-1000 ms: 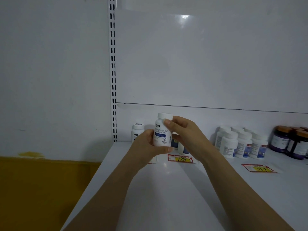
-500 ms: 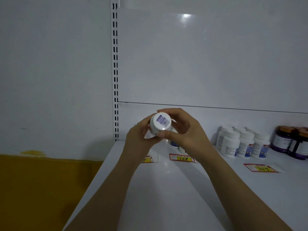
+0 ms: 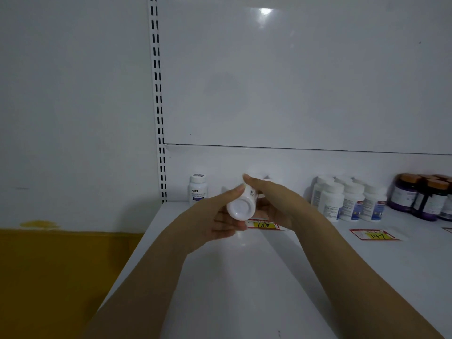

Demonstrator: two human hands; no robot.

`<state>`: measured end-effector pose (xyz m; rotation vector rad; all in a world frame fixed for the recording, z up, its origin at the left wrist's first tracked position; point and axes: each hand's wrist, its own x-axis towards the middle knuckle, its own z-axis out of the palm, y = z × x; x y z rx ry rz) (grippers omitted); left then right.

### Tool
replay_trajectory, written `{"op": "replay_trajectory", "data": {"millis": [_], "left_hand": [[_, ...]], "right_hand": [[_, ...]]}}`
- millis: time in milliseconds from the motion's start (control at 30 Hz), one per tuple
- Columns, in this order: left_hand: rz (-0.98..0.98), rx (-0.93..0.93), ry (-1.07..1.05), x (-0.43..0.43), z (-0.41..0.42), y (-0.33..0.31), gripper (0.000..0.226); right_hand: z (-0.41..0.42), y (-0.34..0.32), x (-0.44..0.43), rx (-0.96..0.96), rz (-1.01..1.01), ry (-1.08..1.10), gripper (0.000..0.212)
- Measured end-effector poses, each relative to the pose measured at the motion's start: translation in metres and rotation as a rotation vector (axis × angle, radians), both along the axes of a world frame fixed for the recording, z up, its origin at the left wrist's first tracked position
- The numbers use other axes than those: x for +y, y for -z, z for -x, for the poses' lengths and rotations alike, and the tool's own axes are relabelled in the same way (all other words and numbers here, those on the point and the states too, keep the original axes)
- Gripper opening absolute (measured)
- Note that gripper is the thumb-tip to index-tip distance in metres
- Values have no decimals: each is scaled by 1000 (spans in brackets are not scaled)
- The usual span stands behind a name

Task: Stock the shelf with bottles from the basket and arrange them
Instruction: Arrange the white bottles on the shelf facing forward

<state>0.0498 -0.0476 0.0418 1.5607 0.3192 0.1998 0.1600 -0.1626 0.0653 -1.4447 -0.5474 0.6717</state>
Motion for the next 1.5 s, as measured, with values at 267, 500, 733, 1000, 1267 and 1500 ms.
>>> {"op": "replay_trajectory", "data": {"millis": [267, 500, 733, 1000, 1267, 1500], "left_hand": [[-9, -27, -38, 0, -3, 0, 50], [-449, -176, -295, -3, -9, 0, 39], [-700, -169, -455, -4, -10, 10, 59], [-945, 141, -392, 10, 7, 31, 76], [-1250, 495, -330, 16, 54, 42, 118], [-1132, 574, -255, 22, 58, 52, 133]], "right_hand": [[-5, 1, 5, -193, 7, 86, 49], [3, -3, 5, -565, -145, 19, 22], [7, 0, 7, -819, 24, 168, 24], [1, -2, 23, -886, 151, 205, 37], [-16, -23, 79, -1048, 372, 220, 41], [-33, -1, 113, -1026, 489, 188, 41]]}}
